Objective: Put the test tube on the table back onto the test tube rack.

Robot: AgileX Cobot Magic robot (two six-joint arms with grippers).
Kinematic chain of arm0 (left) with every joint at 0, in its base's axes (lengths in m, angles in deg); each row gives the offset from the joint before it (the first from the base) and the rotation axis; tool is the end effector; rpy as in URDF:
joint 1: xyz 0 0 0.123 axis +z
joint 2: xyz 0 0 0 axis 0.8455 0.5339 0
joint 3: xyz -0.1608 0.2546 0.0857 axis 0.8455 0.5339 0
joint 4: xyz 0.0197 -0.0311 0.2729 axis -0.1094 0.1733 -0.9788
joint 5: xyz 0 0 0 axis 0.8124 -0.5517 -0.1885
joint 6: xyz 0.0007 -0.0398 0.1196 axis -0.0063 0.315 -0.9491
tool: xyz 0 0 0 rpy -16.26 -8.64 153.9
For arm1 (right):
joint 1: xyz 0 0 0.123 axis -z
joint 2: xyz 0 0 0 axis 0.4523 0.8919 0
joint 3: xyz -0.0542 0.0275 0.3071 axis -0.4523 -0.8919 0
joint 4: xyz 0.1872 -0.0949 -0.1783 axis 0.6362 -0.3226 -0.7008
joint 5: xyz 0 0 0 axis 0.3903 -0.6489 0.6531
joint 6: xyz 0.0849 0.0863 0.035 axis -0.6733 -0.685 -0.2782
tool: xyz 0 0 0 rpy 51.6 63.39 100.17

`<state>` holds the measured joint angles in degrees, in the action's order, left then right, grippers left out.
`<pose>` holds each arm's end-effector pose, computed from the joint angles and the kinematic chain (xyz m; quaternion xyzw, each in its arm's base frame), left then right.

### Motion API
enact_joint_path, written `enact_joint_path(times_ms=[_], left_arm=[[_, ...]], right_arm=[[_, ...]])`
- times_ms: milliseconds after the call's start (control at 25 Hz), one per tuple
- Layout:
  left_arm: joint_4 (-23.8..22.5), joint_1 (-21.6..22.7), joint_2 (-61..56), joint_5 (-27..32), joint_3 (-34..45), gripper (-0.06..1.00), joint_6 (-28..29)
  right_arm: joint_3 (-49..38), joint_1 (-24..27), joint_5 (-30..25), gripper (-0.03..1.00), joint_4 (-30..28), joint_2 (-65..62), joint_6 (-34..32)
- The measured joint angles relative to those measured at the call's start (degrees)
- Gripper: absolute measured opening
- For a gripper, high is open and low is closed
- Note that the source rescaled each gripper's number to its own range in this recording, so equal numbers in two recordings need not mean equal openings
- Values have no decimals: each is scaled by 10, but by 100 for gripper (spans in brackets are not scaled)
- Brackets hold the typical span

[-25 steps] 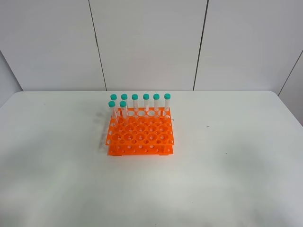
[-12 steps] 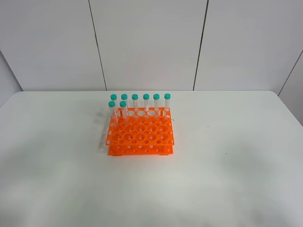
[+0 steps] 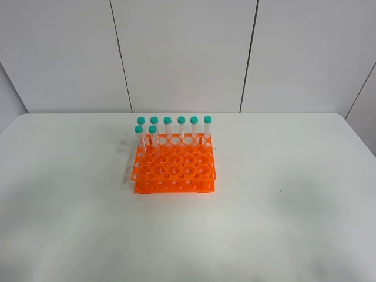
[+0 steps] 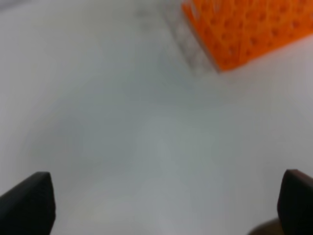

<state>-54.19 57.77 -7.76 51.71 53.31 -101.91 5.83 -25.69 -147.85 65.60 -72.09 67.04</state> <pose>0.0191 -0.0245 0.2726 0.1543 0.8436 -0.0207 0.5139 0.0214 -0.0017 0.2739 -0.0114 0.8439 -0.0245 0.5358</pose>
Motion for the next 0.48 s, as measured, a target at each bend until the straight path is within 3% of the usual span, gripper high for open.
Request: enact_joint_path(times_ms=[480], left_arm=[[2, 0, -12, 0, 0, 100, 0]], right_arm=[[0, 0, 0, 85, 0, 0, 0]])
